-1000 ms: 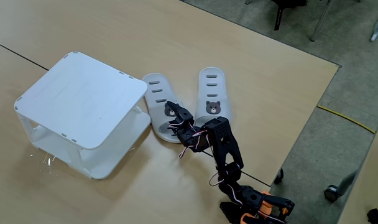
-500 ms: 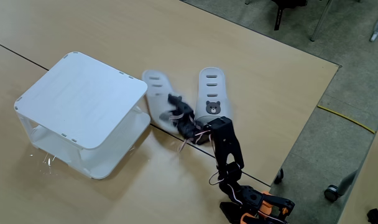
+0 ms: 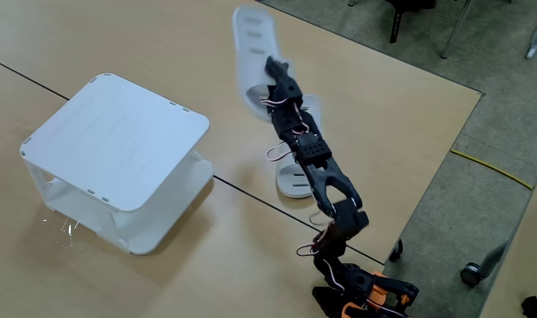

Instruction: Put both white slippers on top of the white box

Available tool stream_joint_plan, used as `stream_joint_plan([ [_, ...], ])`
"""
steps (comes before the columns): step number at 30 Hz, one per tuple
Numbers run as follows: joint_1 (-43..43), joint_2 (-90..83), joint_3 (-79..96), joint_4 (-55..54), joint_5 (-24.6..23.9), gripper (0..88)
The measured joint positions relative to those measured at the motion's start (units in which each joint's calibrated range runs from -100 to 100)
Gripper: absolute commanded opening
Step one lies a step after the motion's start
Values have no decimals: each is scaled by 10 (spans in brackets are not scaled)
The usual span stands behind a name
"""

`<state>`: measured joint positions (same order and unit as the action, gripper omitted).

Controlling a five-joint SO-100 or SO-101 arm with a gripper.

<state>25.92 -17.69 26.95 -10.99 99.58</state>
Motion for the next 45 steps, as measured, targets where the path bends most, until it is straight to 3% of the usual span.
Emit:
stream_joint_plan([
  [5,-46,-96,0,5,0,8],
  [15,-393,-113,2,5,0,8],
  [20,-485,-113,41,5,0,8],
  [27,-480,-24,3,5,0,8],
  [39,-452,369,-421,5,0,8],
  [45,-425,449,-512,5,0,7],
])
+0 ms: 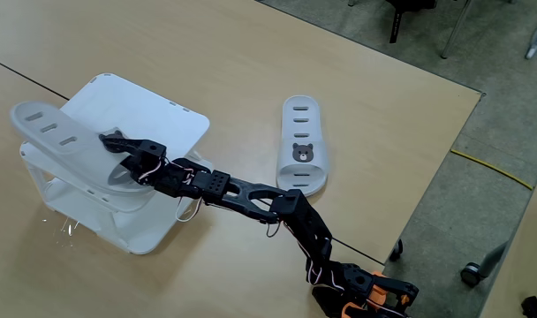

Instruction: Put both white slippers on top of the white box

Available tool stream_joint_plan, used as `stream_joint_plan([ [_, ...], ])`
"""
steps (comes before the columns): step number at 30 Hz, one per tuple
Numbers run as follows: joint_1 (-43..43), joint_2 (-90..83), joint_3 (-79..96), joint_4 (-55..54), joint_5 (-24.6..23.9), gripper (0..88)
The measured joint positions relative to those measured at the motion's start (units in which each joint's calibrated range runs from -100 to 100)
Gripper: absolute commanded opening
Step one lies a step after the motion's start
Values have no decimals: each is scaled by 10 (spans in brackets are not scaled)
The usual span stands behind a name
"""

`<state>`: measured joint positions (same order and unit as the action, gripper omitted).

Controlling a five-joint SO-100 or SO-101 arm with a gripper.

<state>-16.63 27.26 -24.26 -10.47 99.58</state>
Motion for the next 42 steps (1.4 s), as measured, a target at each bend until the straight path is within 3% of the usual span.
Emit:
stream_joint_plan([
  [4,4,8,-3,0,0,11],
  [9,1,8,-3,0,0,183],
  [17,1,8,-4,9,0,189],
  [28,19,-2,4,154,0,189],
  [42,1,-344,385,167,0,247],
])
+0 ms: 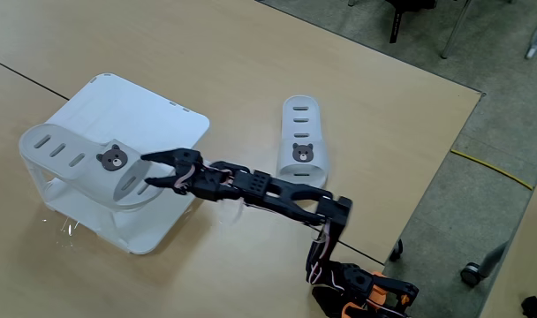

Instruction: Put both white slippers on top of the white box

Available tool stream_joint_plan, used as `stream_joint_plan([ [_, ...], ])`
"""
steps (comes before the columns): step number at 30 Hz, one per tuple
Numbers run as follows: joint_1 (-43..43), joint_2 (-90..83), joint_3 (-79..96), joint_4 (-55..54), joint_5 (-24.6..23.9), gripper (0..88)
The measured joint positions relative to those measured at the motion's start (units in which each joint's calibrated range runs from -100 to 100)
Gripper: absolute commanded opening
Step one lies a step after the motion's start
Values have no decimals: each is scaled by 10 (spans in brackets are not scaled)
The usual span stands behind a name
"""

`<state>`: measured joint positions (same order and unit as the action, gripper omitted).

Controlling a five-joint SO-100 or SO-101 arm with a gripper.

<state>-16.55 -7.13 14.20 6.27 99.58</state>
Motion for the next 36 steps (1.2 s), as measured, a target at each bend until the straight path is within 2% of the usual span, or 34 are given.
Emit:
stream_joint_plan([
  [9,-25,-356,310,0,0,242],
  [11,-25,-443,376,0,0,179],
  [14,-25,-551,463,0,0,0],
  [18,-24,-637,562,0,0,8],
  [26,-21,-668,725,-25,0,8],
  [29,7,-648,836,-125,0,8],
  [31,19,-608,852,-186,0,8],
  [36,21,-370,843,-371,0,8],
])
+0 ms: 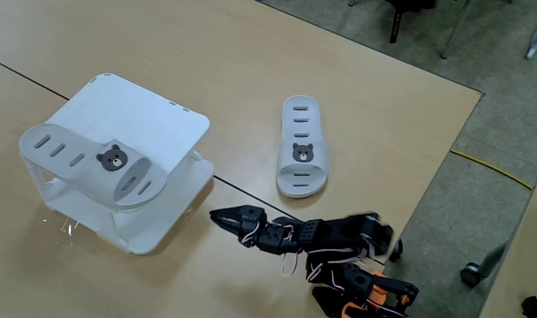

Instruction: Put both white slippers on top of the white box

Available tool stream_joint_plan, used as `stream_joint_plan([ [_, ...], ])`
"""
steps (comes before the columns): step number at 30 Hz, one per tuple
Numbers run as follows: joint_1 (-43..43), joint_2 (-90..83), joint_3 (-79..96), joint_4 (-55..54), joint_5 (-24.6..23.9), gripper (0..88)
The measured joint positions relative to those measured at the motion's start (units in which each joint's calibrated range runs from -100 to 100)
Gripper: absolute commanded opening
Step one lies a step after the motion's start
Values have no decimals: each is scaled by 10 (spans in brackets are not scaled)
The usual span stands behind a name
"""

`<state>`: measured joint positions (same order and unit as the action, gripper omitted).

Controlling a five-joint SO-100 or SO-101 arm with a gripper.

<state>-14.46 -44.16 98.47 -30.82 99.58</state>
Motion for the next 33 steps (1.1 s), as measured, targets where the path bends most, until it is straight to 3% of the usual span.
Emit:
stream_joint_plan([
  [6,24,371,0,-354,0,8],
  [11,145,531,-8,-548,0,8],
  [20,441,584,-22,-579,0,8],
  [33,485,632,-34,-579,0,11],
])
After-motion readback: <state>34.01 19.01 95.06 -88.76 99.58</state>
